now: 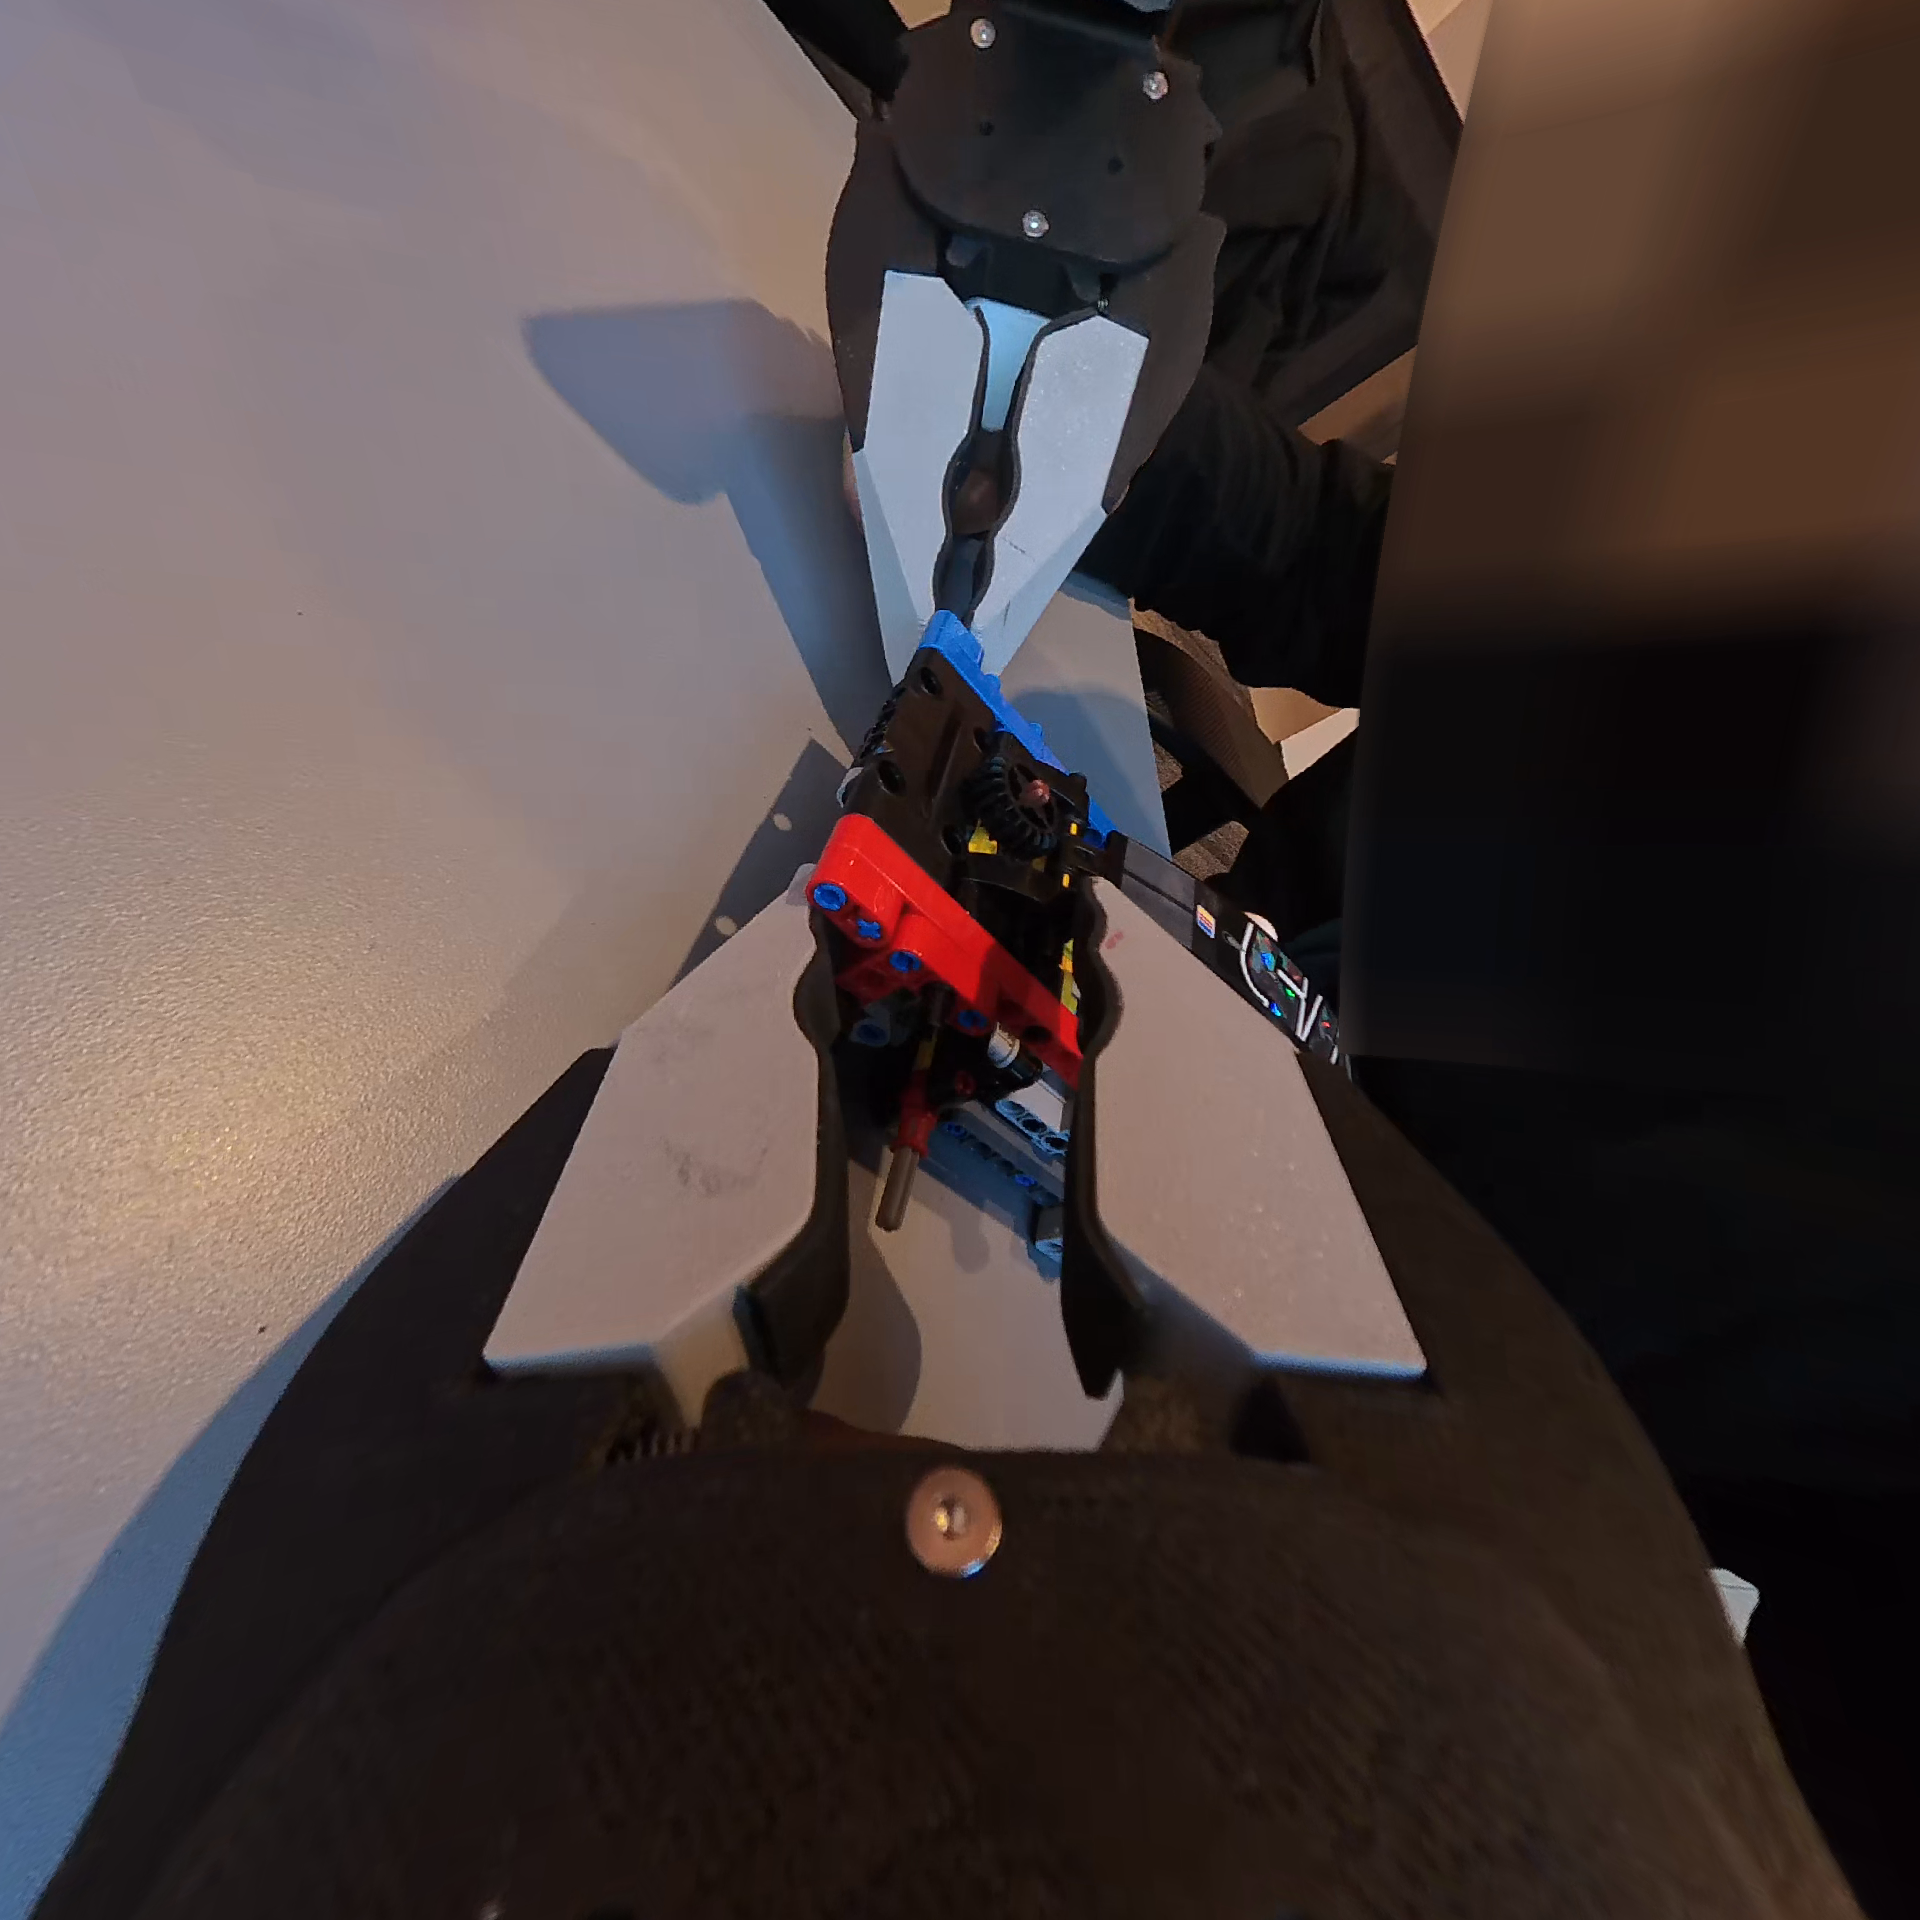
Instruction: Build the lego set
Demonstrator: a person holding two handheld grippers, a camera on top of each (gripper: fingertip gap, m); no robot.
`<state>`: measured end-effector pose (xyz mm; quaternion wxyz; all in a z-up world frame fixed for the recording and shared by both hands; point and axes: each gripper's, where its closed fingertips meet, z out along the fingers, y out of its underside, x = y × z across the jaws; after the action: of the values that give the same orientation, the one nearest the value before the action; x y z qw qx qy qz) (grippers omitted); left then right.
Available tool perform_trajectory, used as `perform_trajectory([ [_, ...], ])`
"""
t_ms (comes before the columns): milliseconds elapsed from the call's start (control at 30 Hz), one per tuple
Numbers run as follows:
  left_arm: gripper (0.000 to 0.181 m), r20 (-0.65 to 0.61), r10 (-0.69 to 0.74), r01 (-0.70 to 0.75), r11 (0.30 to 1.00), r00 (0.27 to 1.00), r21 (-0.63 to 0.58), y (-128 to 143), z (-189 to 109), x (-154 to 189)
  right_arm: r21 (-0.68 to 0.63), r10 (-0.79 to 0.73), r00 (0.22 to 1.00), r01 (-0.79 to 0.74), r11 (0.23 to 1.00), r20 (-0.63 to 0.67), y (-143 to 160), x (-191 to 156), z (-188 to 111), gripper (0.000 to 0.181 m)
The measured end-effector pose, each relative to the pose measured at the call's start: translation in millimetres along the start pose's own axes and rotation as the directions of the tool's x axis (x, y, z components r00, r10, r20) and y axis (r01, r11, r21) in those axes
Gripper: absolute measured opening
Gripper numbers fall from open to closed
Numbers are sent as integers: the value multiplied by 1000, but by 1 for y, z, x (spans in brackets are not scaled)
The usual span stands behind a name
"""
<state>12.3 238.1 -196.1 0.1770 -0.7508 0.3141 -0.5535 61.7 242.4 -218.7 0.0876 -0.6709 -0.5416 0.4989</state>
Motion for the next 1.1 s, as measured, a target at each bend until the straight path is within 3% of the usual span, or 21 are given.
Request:
perform_trajectory([
  [200, 42, 0, 1, -1, 1000, 1000, -3, 0, 2, 0, -88, -83, 996, 80, 993, -31, 10, -5, 12, 0],
  [500, 42, -3, 2, -2, 1000, 1000, -5, 0, 3, 1, -25, -47, 999, 46, 999, -12, 7, -7, 4, 0],
  [667, 44, -6, 3, -3, 1000, 1000, 1, 0, 1, 3, 49, -17, 1000, 18, 999, -24, 5, -3, -14, 0],
  [800, 53, -10, -9, 9, 1000, 1000, 3, 4, -11, 6, 220, -67, 998, 66, 973, -5, -8, -15, -36, 0],
  [933, 47, 210, 47, -50, 999, 976, 11, -2, -39, 0, 388, -114, 993, 110, 915, -13, -20, -32, -55, 0],
  [1100, 64, 491, 126, -118, 992, 862, -47, -7, -55, -10, 424, -93, 996, 91, 901, -16, -21, -41, -46, 0],
])
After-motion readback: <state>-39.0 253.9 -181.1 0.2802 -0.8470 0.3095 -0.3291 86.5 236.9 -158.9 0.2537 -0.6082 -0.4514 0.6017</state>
